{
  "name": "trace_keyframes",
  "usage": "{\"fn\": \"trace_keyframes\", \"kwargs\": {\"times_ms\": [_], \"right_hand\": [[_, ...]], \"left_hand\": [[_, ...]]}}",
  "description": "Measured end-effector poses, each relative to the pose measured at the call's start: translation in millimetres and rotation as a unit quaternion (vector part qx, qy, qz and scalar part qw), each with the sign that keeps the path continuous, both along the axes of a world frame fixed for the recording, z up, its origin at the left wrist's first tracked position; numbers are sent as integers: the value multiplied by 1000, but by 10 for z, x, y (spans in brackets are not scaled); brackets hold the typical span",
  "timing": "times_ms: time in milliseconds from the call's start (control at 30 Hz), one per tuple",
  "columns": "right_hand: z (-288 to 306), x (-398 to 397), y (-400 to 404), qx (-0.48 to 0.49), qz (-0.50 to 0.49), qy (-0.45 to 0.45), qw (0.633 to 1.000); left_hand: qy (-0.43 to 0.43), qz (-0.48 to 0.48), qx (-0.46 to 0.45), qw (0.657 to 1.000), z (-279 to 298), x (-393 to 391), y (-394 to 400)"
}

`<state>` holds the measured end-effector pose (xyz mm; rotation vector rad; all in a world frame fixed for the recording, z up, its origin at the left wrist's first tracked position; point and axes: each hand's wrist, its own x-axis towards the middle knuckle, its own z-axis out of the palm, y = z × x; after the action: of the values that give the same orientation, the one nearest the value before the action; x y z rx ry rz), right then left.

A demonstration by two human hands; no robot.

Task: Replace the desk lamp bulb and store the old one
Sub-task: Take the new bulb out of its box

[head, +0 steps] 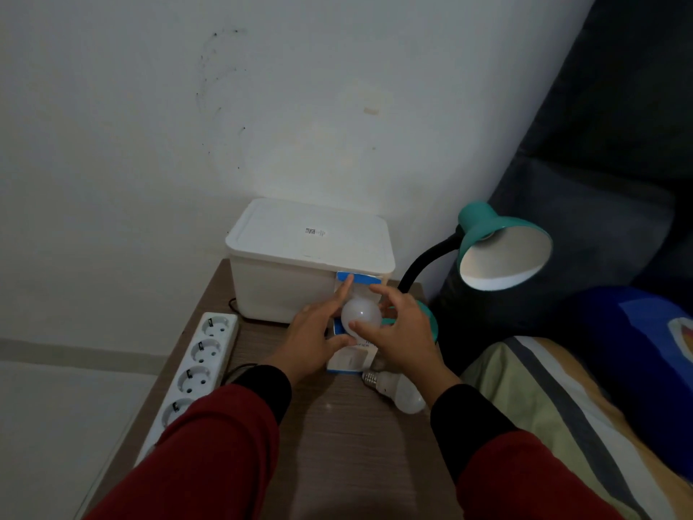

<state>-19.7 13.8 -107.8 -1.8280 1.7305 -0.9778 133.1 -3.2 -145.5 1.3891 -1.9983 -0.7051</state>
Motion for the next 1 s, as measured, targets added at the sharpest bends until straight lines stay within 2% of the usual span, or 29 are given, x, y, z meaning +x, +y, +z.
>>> {"fn": "trace_keyframes", "kwargs": {"times_ms": [167, 267, 367, 500, 600, 733, 1000], "right_hand": [[-26, -74, 103, 13, 19, 10, 1000], [42, -158, 159, 17, 22, -18, 999], [165, -244, 195, 22, 11, -82, 996], [349, -308, 228, 21, -11, -198, 980], [440, -305, 256, 26, -45, -241, 969], [432, -285, 254, -7, -90, -248, 965], [373, -234, 223, 1, -114, -240, 964]], "left_hand": [[-3, -3, 1, 1000, 4, -1, 17], [-15, 12, -6, 1000, 7, -19, 31], [-27, 35, -18, 999, 45, -37, 81], [-48, 69, -81, 993, 140, -34, 194], [-74, 94, -104, 987, 235, -63, 253], [-85, 88, -123, 985, 283, -97, 257], [-73, 75, -156, 982, 233, -89, 250]]}}
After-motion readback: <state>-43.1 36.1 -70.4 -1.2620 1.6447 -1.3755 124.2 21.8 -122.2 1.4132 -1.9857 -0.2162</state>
